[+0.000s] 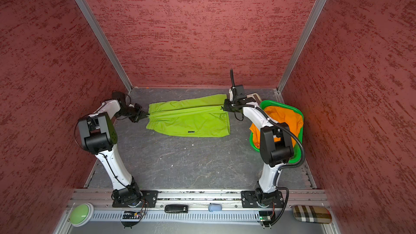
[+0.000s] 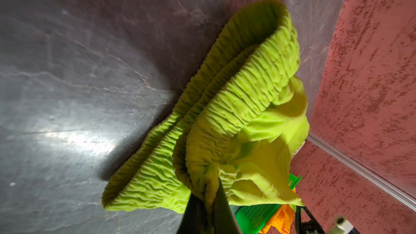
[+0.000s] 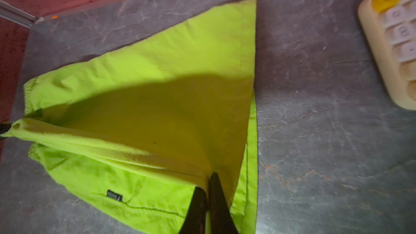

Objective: Fold and stack the shorts

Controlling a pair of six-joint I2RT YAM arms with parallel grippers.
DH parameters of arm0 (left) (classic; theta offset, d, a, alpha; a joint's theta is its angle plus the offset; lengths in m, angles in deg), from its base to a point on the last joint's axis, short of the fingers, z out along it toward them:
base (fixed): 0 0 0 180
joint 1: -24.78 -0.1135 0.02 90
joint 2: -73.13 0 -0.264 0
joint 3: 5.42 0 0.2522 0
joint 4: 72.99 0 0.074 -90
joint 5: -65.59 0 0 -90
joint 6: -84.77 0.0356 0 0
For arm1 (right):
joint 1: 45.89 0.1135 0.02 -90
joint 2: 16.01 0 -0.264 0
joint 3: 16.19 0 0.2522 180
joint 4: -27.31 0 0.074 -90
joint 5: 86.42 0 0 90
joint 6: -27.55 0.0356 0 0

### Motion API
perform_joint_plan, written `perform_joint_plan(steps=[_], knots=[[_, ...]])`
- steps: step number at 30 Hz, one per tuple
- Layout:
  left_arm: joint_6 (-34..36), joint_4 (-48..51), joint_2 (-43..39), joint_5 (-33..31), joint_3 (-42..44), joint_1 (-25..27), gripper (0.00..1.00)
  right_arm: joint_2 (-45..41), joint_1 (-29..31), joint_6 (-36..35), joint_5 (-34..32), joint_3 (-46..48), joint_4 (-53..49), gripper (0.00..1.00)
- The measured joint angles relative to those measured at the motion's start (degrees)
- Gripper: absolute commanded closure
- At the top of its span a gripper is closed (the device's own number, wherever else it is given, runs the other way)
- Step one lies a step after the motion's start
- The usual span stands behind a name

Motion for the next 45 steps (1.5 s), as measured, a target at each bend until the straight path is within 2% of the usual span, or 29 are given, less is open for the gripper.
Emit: perform_joint_plan(steps=[6,11,14,17,22,24,29,36,41,45], knots=[[-0.9,-2.9,-8.5,0.9,6.2,-1.1,1.0,-14.3,3.2,-0.6,-1.0,14.7,0.5,1.0],[-0.9,-4.0,-10.6,0.9,15.6,-1.2,1.0,-13.2,3.7,2.1,-0.9,29.6,4.1,1.0],[-0.5,-3.2,-10.6,0.0,19.7,-1.2,1.0,-11.4,3.8,3.6,-0.7,33.5,5.8,1.0],[-0.2,-3.2,-10.6,-0.2,20.9,-1.7,0.98,-10.2,3.8,4.7,-0.5,34.4,8.0,1.0],[0.0,-4.1,-10.6,-0.1,20.9,-2.0,0.84,-9.2,3.8,5.8,-0.4,34.5,11.0,1.0],[-0.3,-5.2,-10.7,0.2,21.1,-2.0,0.74,-9.2,3.8,6.1,-0.3,34.5,11.4,1.0],[-1.7,-9.3,-13.0,0.5,22.5,-2.9,0.44,-9.2,2.9,6.4,-1.7,34.5,11.2,1.0],[-9.9,-16.8,-17.3,8.4,29.8,-3.8,0.39,-9.2,2.5,6.8,-2.9,34.5,11.1,1.0],[-16.6,-21.7,-18.5,13.0,32.6,0.6,0.41,-9.6,2.7,7.5,-3.0,34.6,11.0,1.0],[-17.8,-22.6,-18.8,13.9,32.7,2.6,0.45,-11.1,2.8,7.9,-3.1,34.6,11.0,1.0]])
